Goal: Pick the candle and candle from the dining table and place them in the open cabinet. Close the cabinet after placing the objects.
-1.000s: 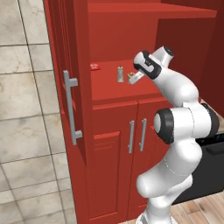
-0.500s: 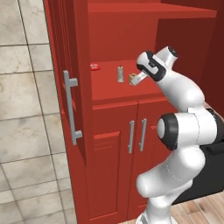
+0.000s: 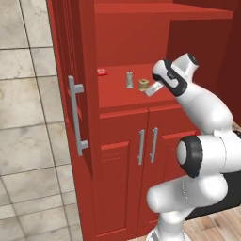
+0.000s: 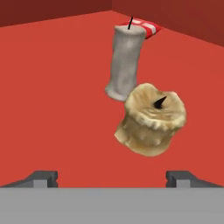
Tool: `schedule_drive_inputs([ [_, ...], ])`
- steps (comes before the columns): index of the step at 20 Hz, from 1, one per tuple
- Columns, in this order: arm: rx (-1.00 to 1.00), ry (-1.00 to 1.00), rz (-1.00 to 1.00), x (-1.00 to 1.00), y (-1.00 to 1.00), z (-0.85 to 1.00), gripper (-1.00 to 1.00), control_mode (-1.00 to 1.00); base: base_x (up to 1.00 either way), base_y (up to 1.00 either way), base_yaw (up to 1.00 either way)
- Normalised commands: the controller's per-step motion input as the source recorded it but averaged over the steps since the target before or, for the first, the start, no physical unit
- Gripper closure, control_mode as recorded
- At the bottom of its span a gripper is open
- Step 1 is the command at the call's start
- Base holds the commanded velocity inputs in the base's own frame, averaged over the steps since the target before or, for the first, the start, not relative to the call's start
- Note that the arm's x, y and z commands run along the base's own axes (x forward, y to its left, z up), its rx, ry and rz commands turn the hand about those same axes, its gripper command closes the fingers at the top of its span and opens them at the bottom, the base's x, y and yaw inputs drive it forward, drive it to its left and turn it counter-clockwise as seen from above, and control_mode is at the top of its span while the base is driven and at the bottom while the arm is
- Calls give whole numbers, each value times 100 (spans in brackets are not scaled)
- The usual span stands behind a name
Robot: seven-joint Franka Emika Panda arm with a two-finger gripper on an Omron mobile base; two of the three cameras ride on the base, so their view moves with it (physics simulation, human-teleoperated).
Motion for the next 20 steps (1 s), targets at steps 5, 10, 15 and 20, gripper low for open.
schedule_drive_inputs([
  [5,0,-5,0,-64,0,0,-100,-100,0,0,0],
  [10,0,-5,-1,-63,9,0,-100,-100,0,0,0],
  [15,0,-11,0,-76,10,0,-100,-100,0,0,0],
  [20,0,-12,-1,-86,11,-1,-100,-100,0,0,0],
])
